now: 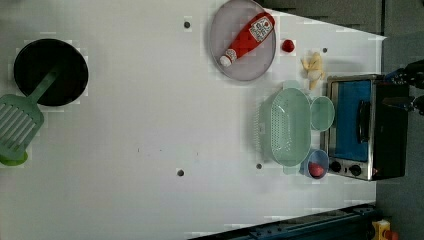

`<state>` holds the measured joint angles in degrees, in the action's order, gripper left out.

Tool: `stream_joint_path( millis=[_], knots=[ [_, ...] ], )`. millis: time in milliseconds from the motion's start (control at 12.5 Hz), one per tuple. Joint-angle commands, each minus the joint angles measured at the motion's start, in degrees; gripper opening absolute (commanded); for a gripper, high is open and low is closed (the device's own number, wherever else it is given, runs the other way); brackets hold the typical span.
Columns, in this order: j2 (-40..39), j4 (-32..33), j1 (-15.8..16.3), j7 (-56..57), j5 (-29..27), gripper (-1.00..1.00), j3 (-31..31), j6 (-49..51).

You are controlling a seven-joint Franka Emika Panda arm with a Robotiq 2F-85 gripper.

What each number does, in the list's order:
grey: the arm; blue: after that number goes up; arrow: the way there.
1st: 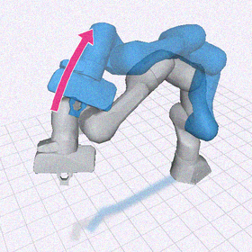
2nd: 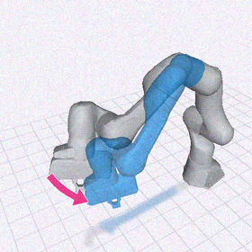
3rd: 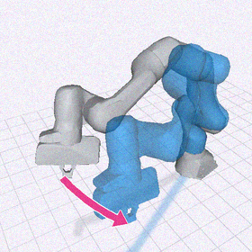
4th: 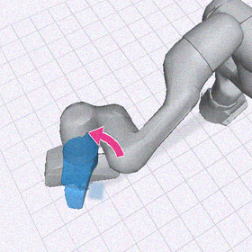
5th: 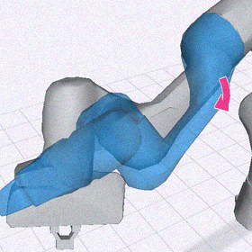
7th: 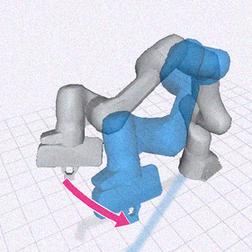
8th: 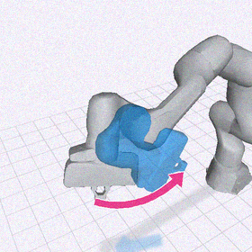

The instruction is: Drag strainer right to left.

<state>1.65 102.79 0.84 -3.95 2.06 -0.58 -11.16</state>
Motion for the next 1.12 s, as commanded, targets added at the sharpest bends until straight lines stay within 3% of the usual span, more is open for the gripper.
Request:
stream_joint_path(
  millis=[80,240,640,1120],
  knots=[
    [24.0,12.5,-3.0,1.5,0.7,0.6,-3.6,12.1],
    [23.8,12.5,-2.9,1.5,0.7,0.99,-3.6,12.0],
    [18.5,16.6,-2.6,-0.3,0.6,1.0,-1.7,9.9],
    [6.4,25.2,-2.6,-19.7,0.6,1.0,0.6,-10.9]
  ],
)
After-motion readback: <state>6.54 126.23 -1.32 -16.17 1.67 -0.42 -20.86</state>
